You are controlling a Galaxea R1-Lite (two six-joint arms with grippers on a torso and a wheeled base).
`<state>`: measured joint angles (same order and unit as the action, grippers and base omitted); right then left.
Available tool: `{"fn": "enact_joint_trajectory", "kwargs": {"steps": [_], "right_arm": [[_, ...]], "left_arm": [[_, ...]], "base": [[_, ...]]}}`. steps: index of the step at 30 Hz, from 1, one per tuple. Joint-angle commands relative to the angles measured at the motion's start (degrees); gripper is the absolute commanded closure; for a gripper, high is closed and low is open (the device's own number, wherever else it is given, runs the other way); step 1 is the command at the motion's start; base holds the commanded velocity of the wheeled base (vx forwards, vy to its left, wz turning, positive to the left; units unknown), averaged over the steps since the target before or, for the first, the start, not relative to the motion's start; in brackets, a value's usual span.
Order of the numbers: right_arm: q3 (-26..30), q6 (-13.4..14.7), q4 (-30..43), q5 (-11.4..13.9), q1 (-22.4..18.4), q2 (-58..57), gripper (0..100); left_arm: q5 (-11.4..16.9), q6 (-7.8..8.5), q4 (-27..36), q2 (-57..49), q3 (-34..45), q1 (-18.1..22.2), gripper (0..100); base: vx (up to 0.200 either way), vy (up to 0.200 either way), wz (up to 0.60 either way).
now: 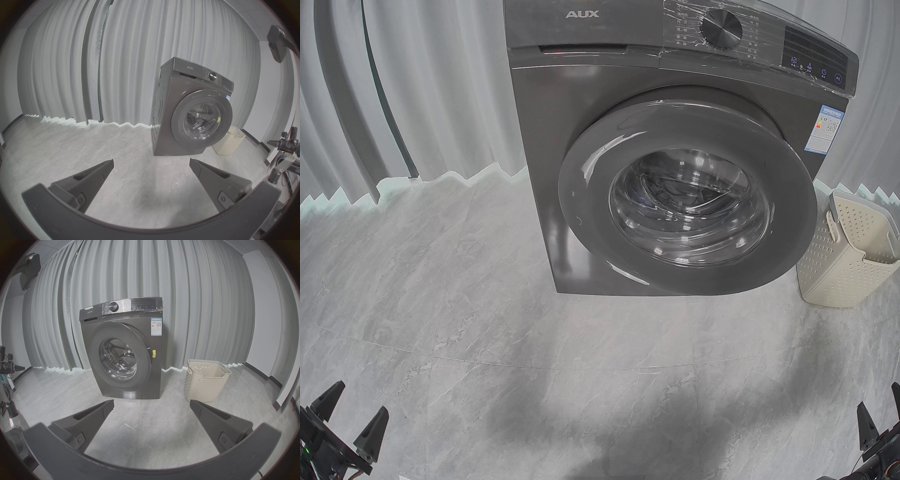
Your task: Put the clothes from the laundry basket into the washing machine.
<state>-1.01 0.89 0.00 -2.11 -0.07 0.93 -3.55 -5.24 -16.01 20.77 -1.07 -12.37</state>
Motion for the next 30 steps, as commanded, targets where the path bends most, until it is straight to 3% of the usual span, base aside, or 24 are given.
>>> {"fn": "enact_joint_trajectory", "kwargs": {"steps": [1,10,14,16,23,27,30], "right_arm": [[1.0,0.0,0.0,0.0,0.0,-0.9,0],[1.0,0.0,0.0,0.0,0.0,-0.9,0],[1.0,0.0,0.0,0.0,0.0,-0.9,0],[1.0,0.0,0.0,0.0,0.0,-0.9,0],[1.0,0.0,0.0,0.0,0.0,-0.9,0],[1.0,0.0,0.0,0.0,0.0,-0.9,0],[1.0,0.0,0.0,0.0,0.0,-0.9,0]], "left_arm": [[3.0,1.55,9.8,-15.7,1.1,7.1,0],[2.9,1.2,11.9,-15.7,1.1,8.1,0],[3.4,2.69,11.9,-17.0,1.1,14.3,0],[3.1,3.13,11.9,-17.3,1.1,14.3,0],[6.1,4.71,12.1,-20.8,1.1,12.5,0],[7.6,4.71,12.1,-20.8,1.1,12.5,0],[9.9,2.96,12.0,-20.8,1.1,12.5,0]], "base": [[0.0,0.0,0.0],[0.0,0.0,0.0],[0.0,0.0,0.0],[0.0,0.0,0.0],[0.0,0.0,0.0],[0.0,0.0,0.0],[0.0,0.0,0.0]]}}
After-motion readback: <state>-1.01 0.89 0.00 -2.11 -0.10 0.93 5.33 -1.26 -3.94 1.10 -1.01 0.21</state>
